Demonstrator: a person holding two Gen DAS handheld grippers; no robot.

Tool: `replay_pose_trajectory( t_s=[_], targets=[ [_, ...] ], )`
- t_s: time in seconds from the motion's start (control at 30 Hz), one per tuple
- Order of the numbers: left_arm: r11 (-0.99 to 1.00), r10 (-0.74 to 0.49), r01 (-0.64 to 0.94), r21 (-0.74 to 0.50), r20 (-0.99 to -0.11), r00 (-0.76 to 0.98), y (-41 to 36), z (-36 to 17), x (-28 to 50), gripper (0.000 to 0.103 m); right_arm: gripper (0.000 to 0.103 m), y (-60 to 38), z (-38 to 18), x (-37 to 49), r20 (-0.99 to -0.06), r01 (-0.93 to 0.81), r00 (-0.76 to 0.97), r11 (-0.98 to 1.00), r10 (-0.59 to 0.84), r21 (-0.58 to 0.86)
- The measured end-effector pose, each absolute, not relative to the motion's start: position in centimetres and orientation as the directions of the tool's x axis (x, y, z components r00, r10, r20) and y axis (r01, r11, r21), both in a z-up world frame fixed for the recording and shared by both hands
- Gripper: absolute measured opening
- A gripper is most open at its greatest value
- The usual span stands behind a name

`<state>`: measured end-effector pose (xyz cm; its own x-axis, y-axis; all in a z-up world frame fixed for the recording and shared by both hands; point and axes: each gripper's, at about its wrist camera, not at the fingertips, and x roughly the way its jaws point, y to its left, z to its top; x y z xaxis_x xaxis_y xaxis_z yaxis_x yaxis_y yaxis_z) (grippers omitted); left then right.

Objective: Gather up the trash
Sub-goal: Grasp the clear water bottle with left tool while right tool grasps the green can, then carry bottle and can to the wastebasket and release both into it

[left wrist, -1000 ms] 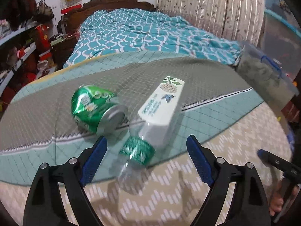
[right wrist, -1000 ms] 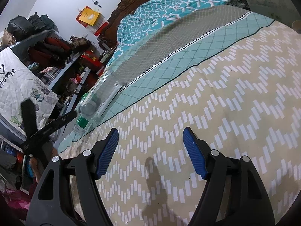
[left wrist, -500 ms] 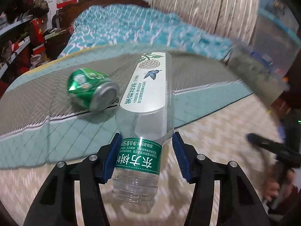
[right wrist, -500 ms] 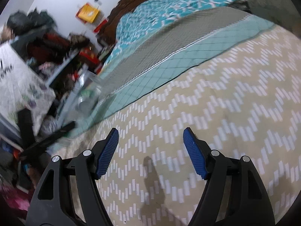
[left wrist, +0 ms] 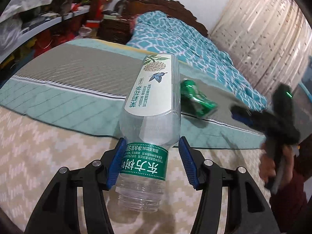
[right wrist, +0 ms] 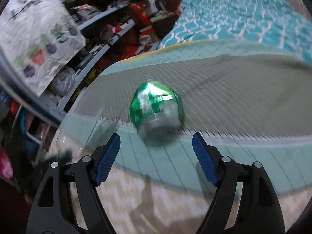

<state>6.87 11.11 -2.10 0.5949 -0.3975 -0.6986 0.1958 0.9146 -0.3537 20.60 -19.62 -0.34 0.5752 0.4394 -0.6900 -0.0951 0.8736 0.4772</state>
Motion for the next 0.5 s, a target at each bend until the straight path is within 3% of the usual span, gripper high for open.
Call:
replay_pose_trajectory(
  t_s=[0.17,0.33,0.5],
  targets=[
    [0.905,-0.416,0.193,-0.379,-0.699,0.582,12.7,-3.0,6.5,0.053,0.077,-19.4,-2.8,26.9,-0.748,0.001,0.494,0.860,0.443,0.510],
    [0.886,-0.455,0.205,-0.415,-0.699,0.551,13.1,-4.3,7.5,0.053,0.075,-17.2,-4.4,27.5,-0.766,-0.003,0.433,0.851,0.475,0.526],
    [0.879,-0.473,0.228,-0.420,-0.700,0.535,12.6,-4.6,8.4,0.053,0.056,-13.0,-3.6,25.9,-0.783,-0.144,0.439,0.894,0.442,0.424]
  ],
)
